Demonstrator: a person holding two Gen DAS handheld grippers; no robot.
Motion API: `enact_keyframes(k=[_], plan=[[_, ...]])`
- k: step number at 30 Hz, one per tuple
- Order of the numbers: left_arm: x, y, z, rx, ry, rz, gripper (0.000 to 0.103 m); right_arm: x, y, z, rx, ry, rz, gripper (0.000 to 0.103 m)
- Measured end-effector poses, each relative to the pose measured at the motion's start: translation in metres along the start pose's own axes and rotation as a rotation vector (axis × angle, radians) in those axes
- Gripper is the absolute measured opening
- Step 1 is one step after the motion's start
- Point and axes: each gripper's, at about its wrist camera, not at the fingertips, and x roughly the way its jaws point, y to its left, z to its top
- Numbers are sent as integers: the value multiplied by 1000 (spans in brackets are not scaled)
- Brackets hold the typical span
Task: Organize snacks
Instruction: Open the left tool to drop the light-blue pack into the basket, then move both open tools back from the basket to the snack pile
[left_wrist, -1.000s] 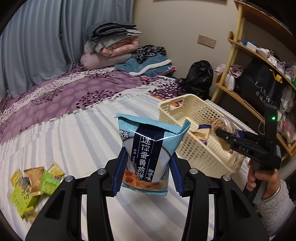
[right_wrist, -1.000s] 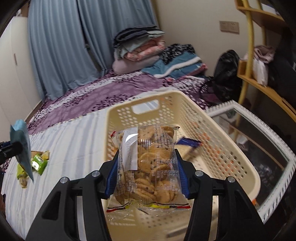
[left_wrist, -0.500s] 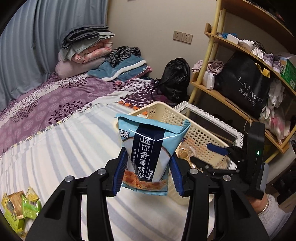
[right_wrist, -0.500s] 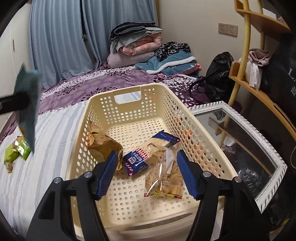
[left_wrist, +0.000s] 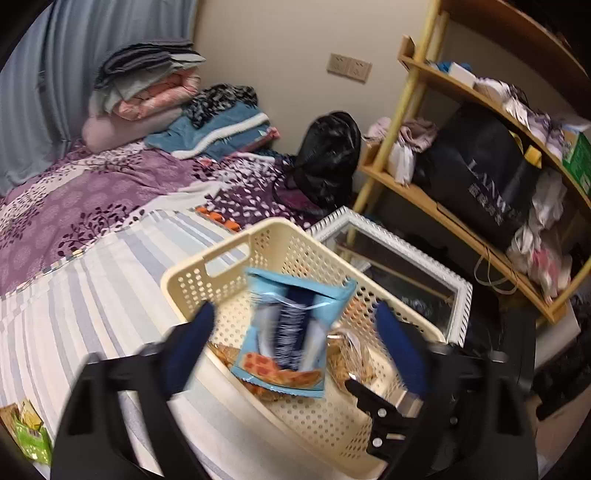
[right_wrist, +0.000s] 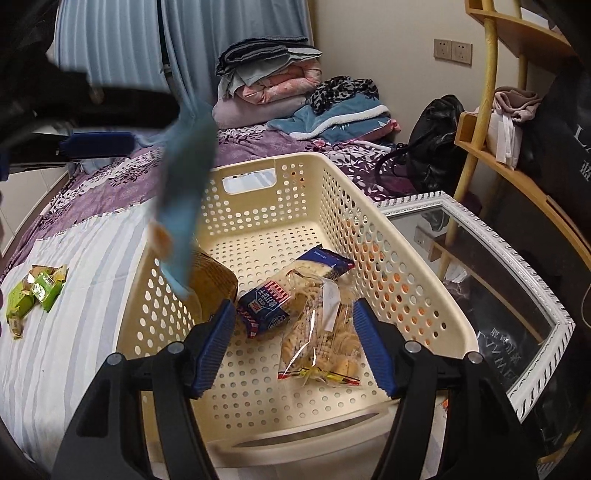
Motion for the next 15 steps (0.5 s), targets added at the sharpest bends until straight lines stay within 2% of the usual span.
enact_keyframes(k=[2, 6, 10, 15], plan=[[-3, 1, -1, 3, -8, 6, 96, -1, 1, -1, 3, -1, 0, 66], [-10, 6, -8, 28, -6, 80, 96, -4, 3, 1, 5, -10, 4, 66], [-22, 17, -15, 18, -10, 105, 96, -9, 10, 6, -5, -27, 14, 67], [-36, 29, -26, 10, -9, 152, 97, -15, 24, 13, -23, -51, 31, 74]])
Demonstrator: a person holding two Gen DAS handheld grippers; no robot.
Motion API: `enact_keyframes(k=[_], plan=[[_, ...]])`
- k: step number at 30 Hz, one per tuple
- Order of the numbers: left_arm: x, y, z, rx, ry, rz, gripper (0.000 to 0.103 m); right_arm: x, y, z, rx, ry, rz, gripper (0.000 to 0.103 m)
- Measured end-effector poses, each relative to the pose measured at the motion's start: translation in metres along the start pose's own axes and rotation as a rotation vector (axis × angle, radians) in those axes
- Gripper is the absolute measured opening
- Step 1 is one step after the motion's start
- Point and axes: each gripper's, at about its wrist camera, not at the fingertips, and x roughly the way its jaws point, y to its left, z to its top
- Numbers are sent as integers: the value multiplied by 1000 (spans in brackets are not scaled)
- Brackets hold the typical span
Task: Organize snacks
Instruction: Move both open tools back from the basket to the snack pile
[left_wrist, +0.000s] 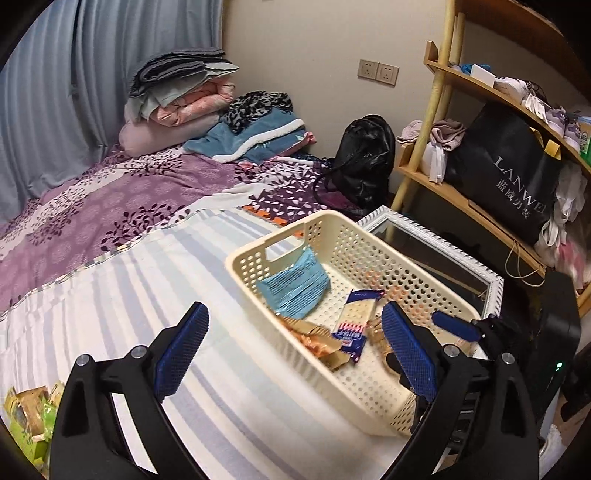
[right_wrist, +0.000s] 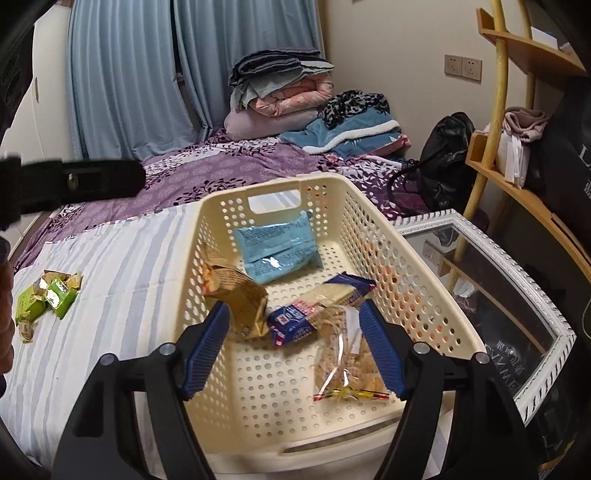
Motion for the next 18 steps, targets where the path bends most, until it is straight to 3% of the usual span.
enact_keyframes(k=[7, 18], plan=[[-18, 26, -18, -37, 9, 88, 100, -3, 25, 11, -30, -14, 38, 75], [-40, 90, -61, -161, 40, 194, 100, -3, 72, 24, -77, -15, 107, 84]])
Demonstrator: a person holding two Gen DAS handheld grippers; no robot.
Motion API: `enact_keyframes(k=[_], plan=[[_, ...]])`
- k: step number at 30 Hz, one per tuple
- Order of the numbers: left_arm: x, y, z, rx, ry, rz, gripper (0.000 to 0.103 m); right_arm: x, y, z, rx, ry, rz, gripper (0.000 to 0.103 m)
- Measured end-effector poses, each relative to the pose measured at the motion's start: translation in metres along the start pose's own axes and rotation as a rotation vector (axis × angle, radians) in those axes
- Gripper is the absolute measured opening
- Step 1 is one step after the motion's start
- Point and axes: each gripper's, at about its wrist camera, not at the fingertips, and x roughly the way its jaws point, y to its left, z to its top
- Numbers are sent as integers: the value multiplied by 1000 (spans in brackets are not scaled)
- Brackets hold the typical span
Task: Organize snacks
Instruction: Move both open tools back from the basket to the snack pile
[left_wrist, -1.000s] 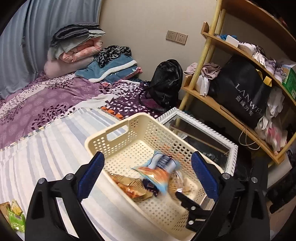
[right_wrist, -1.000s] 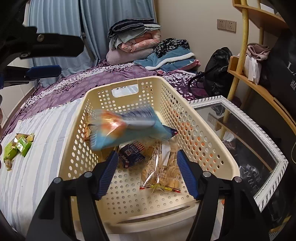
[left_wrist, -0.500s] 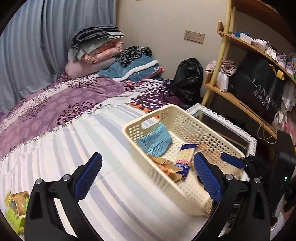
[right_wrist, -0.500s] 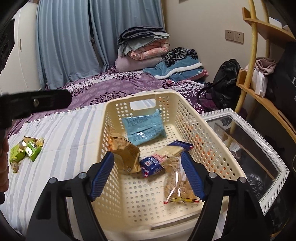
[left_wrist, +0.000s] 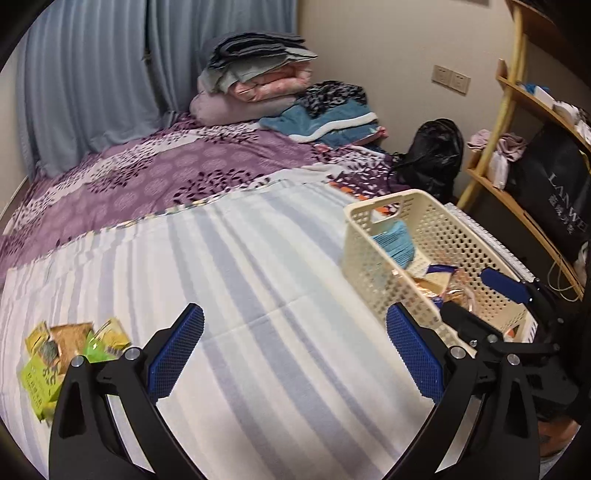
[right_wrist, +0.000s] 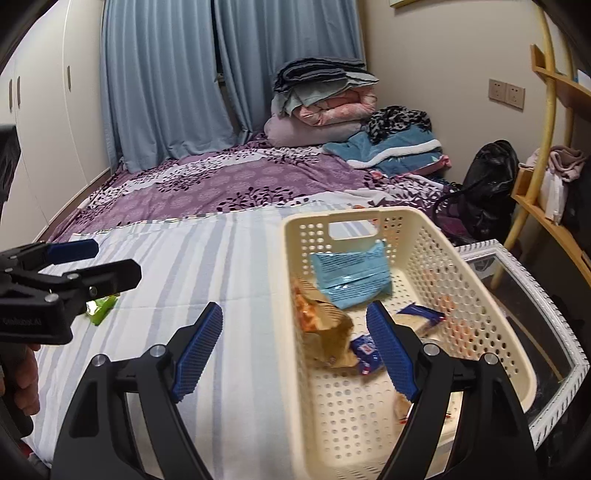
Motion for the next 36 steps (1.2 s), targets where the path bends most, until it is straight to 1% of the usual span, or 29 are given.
enact_keyframes(k=[2, 5, 6, 8, 16, 22, 25, 28, 33, 36], plan=[[-3, 14, -5, -17, 3, 19, 100, 2, 9, 1, -12, 8, 3, 91], [-8, 33, -10, -38, -3, 55, 100, 4, 22, 3, -32, 10, 8, 93], [-10, 40, -13, -47, -5, 66, 100, 4, 27, 4, -36, 14, 16, 96], [-13, 51, -15, -59, -7, 83, 100, 6, 35, 5, -38, 18, 31, 97], [-23, 101, -41, -124, 11, 138, 100, 15, 73, 8, -47, 56, 88, 98], [-30, 141, -63, -198, 23, 174, 100, 27, 111, 9, -81, 91, 140, 98], [-34, 165, -79, -230, 37, 209, 100, 34, 128, 6, -82, 121, 179, 98], [-35, 195, -99, -271, 65, 269, 100, 42, 144, -1, -94, 150, 201, 98], [-37, 241, -132, -389, 110, 308, 100, 54, 169, -12, -125, 197, 227, 98], [-39, 259, -149, -420, 131, 328, 100, 58, 181, -15, -141, 217, 244, 98]])
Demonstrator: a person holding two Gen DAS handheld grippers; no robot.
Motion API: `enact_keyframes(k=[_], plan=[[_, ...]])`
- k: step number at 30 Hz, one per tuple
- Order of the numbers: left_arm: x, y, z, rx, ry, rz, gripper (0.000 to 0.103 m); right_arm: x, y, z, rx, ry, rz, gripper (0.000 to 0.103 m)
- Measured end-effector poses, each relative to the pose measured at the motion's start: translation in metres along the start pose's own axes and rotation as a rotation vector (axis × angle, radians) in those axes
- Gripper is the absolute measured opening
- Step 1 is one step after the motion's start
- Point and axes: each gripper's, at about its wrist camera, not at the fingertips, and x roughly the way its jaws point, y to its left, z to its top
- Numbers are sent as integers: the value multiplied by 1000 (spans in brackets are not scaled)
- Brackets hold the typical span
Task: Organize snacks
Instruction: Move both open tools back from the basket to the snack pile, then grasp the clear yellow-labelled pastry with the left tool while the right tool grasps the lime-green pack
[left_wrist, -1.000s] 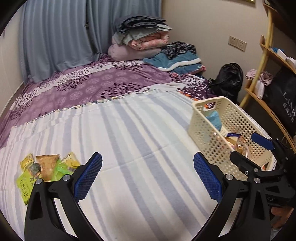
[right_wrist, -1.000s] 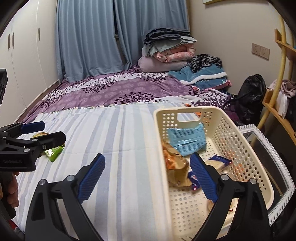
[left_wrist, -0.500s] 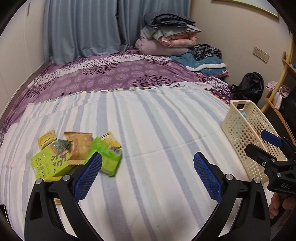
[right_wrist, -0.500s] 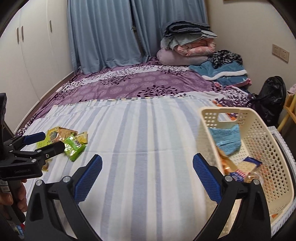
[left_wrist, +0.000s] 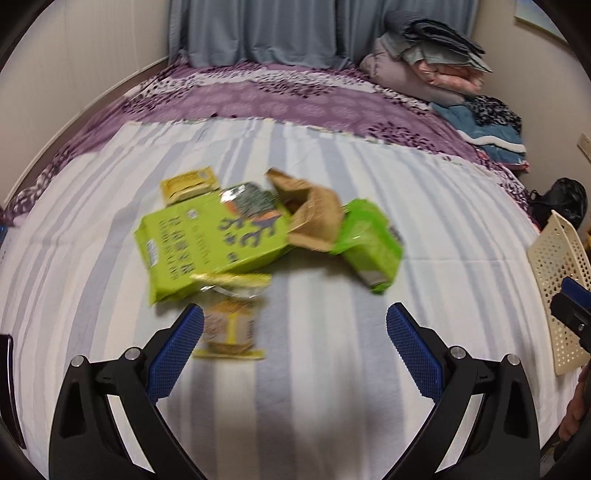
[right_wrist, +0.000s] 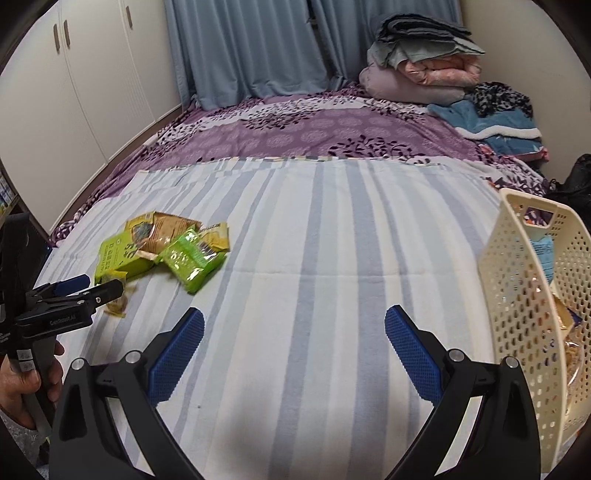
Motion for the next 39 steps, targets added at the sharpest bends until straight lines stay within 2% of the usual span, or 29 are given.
enact_keyframes(k=[4, 15, 17, 19, 21, 22, 27, 31, 39], plan=[[8, 17, -6, -21, 14, 23, 100, 10, 13, 0, -20, 21, 15, 98], [31, 38, -8, -55, 14, -6, 99, 30, 39, 0, -58, 69, 48, 98], [35, 39, -9, -53, 11, -18, 85, 35, 42, 0, -61, 79, 50, 98], [40, 40, -12, -47, 20, -8, 64, 40, 46, -1, -65, 88, 52, 98], [45, 43, -17, -54, 37, -17, 49, 45, 50, -1, -70, 96, 52, 98], [46, 44, -18, -59, 40, -20, 46, 48, 52, 0, -72, 100, 54, 98], [38, 50, -22, -65, 7, -35, 39, 64, 62, 2, -64, 128, 87, 98], [27, 55, -23, -74, -14, -42, 38, 83, 69, 6, -17, 166, 152, 98], [-1, 63, -21, -93, -66, -64, 38, 115, 89, 32, 18, 159, 206, 98]])
